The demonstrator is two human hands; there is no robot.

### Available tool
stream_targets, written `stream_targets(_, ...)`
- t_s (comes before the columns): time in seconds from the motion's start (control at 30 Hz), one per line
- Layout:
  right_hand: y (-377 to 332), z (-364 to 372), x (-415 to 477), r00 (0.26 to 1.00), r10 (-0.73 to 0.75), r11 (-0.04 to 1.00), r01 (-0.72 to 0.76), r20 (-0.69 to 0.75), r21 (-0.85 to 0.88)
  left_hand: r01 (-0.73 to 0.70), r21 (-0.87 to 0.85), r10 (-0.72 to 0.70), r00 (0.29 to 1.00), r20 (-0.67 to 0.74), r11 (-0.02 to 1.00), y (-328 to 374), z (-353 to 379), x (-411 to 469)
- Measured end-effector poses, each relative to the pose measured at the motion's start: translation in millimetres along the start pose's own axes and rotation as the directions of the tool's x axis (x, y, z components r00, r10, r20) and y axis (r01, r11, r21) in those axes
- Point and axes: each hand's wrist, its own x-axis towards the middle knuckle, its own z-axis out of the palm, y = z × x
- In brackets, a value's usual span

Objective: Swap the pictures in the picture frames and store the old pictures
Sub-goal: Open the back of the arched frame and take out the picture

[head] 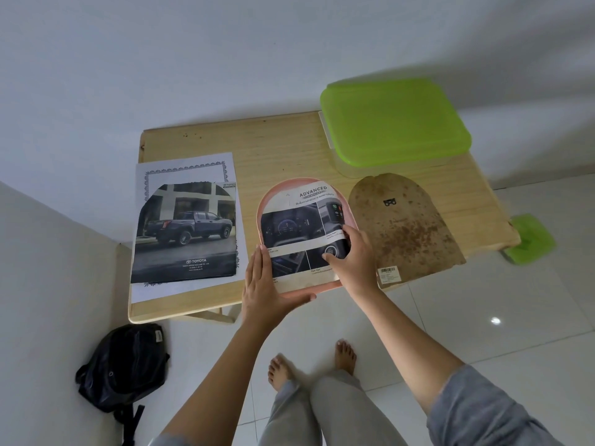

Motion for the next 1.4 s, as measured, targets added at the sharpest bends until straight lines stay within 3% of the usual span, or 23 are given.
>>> stream_targets(0.3,-8.2,-15.0,4.3,0.999,-0.004,0.999,0.002,0.050,0.041,-0.005,-0.001,0.005,1.000,0.004,1.000,-1.8,1.5,2.1)
stream_targets(0.5,9.1,-60.8,23.8,0.998,-0.044,0.994,0.048,0.049,-0.101,-0.039,0.011,0.039,0.999,0.013,0.999,-1.2,0.2,2.6)
stream_targets(0.77,69.9,-126.1,39.0,0.988,0.154,0.971,-0.157,-0.029,-0.180,-0.039,0.004,0.039,0.999,0.022,0.999,5.1,-3.6,3.0)
stream_targets(0.9,88.5,-135.3,50.3,0.980,0.198,0.937,-0.181,0.026,-0.298,-0.035,0.000,0.035,0.999,0.019,0.999,11.1,-5.4,1.2)
stream_targets(1.03,77.1,-123.9,48.7,0.997,0.061,0.931,-0.044,0.037,-0.362,0.033,-0.011,-0.032,0.999,0.005,0.999,14.2,-5.0,-4.8)
stream_targets(1.23,65.4,-75.4,34.6,0.925,-0.233,0.893,0.326,0.301,-0.310,0.126,-0.045,-0.128,0.990,-0.051,0.991,18.7,1.0,-18.3)
stream_targets(1.4,93.5,-94.7,42.9,0.921,-0.246,0.876,0.344,0.301,-0.337,0.165,-0.089,-0.175,0.978,-0.116,0.982,26.9,12.3,-24.7)
